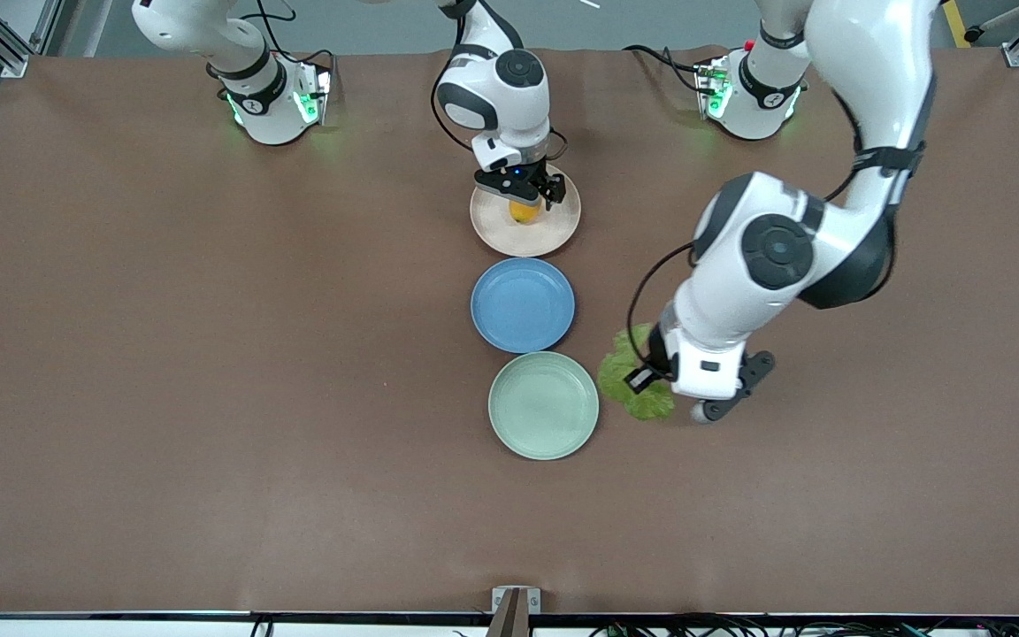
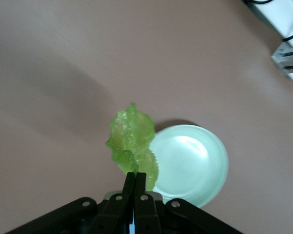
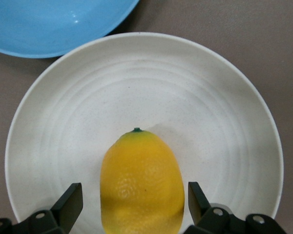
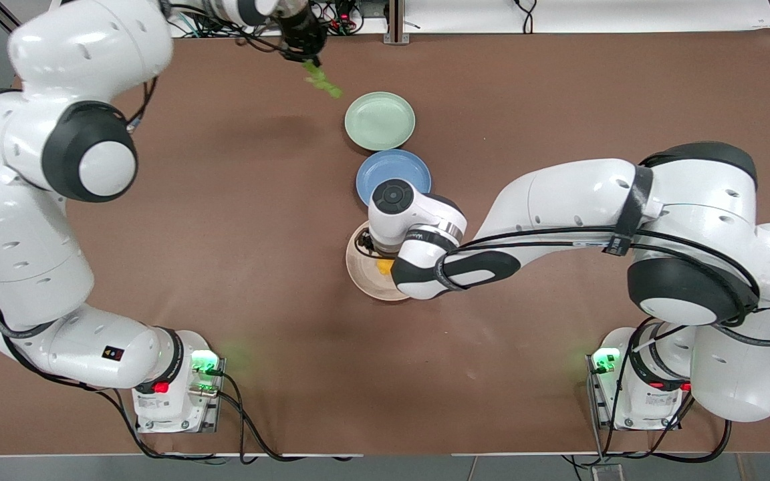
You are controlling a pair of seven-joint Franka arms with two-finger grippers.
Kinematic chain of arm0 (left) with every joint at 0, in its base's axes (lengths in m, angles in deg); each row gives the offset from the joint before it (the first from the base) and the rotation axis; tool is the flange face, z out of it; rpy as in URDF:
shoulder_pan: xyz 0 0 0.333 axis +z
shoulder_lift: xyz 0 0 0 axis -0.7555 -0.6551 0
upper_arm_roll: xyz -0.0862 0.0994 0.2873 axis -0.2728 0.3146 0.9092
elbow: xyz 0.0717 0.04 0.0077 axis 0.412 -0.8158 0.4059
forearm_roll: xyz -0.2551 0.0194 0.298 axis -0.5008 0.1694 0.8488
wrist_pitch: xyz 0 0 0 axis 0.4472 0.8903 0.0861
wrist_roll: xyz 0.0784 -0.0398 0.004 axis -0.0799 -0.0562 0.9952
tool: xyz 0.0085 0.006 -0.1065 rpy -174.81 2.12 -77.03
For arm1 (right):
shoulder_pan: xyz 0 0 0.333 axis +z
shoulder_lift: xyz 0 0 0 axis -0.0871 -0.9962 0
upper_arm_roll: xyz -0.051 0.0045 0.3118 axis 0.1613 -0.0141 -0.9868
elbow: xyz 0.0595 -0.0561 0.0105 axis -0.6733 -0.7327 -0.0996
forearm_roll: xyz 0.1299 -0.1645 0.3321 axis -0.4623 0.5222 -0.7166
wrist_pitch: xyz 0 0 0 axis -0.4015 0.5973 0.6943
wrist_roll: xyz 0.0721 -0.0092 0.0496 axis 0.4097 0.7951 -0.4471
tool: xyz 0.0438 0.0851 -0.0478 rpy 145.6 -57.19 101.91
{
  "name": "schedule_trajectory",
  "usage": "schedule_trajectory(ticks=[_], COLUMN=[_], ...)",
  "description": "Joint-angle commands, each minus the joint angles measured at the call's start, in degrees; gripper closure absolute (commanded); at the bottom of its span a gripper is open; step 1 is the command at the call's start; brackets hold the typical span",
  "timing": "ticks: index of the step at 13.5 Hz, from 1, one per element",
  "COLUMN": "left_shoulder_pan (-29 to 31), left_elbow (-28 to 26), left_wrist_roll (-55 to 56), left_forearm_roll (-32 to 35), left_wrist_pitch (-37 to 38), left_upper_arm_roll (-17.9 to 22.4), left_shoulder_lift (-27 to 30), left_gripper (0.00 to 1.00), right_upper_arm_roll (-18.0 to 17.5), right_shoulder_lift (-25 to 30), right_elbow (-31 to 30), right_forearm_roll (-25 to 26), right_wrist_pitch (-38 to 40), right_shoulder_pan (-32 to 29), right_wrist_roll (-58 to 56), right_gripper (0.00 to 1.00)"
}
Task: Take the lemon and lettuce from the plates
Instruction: 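Lift the lettuce with the left gripper while the right gripper grasps the lemon, then carry the lemon off the cream plate with the right gripper and lower it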
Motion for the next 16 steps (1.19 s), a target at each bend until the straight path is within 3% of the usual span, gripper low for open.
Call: schedule_trajectory(ticks=[1,2,3,4,8,10,12,16], left_shoulder_pan=[4.81,6.57,8.24,10.00,17.39,18.89,20.21,22.14], left_elbow=[-9.78,-12.68,-16.19,-19.53,-30.27,-34.84,-39.32,-43.20], left_wrist_roll=[-10.77,-13.59,-16.66,-19.13,-27.31,-31.53,-35.65,-43.47], left_forearm_roll=[-1.42,-1.42,-2.38,-3.17,-3.27,-3.18,-3.01,-2.57], left_wrist_pitch=[0.01,-0.86,-2.96,-5.85,-16.75,-21.41,-26.24,-28.90], left_upper_arm_roll=[-0.47,-0.56,-0.82,-1.17,-4.16,-4.25,-4.16,-3.99], left_shoulder_lift=[5.57,7.06,8.47,9.53,10.59,10.51,10.51,9.89], left_gripper=[1.00,1.00,1.00,1.00,1.00,1.00,1.00,0.99], right_upper_arm_roll=[0.84,0.84,0.93,1.45,1.98,1.98,2.07,1.98], right_shoulder_lift=[-0.80,-0.80,-0.37,0.51,14.20,18.08,19.50,19.07], right_elbow=[0.77,0.77,0.77,0.77,0.60,0.16,-0.89,-4.85], right_forearm_roll=[4.77,5.22,5.22,5.22,4.61,4.52,4.52,3.82], right_wrist_pitch=[0.58,0.76,0.84,1.89,13.65,18.75,23.07,17.92], right_shoulder_pan=[0.84,0.66,0.05,-0.91,-10.65,-17.15,-24.70,-40.26], right_wrist_roll=[2.08,2.08,2.08,2.08,-4.93,-15.26,-29.22,-53.41], right_gripper=[0.51,0.82,0.98,1.00,1.00,1.00,1.00,1.00])
